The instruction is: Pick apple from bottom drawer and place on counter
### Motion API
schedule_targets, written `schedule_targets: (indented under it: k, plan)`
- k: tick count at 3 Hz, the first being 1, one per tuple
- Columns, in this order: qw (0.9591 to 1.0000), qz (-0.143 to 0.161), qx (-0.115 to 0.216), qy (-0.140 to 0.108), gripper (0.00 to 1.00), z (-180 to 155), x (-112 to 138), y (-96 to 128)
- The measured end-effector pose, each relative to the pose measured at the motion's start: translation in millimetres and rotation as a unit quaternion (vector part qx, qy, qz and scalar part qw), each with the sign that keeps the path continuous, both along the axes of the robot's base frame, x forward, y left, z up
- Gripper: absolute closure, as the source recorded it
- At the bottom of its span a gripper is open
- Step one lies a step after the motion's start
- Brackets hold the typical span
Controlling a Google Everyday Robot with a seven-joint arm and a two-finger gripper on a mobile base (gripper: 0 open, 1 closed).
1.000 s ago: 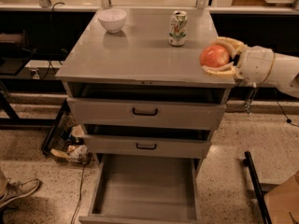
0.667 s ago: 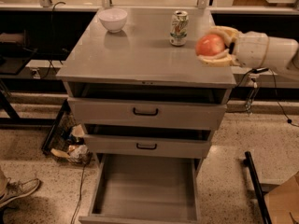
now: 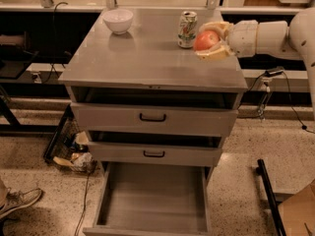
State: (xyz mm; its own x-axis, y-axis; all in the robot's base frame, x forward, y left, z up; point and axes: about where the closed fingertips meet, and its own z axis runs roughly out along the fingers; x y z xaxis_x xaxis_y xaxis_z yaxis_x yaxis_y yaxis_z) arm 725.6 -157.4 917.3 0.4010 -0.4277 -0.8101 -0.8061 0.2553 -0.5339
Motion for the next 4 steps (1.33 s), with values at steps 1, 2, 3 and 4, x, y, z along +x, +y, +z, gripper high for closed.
schedule_targets:
  k: [1,2,3,4]
  plan:
    - [0.9993,-0.03,0.001,0.023,1.0,-18,21,16]
    - [0.9986,-0.043,0.005,0.03,1.0,-30,38,31]
    - [0.9983,-0.047,0.008,0.033,1.0,-36,49,43]
    - [0.9979,-0.051,0.012,0.038,0.86,-42,55,48]
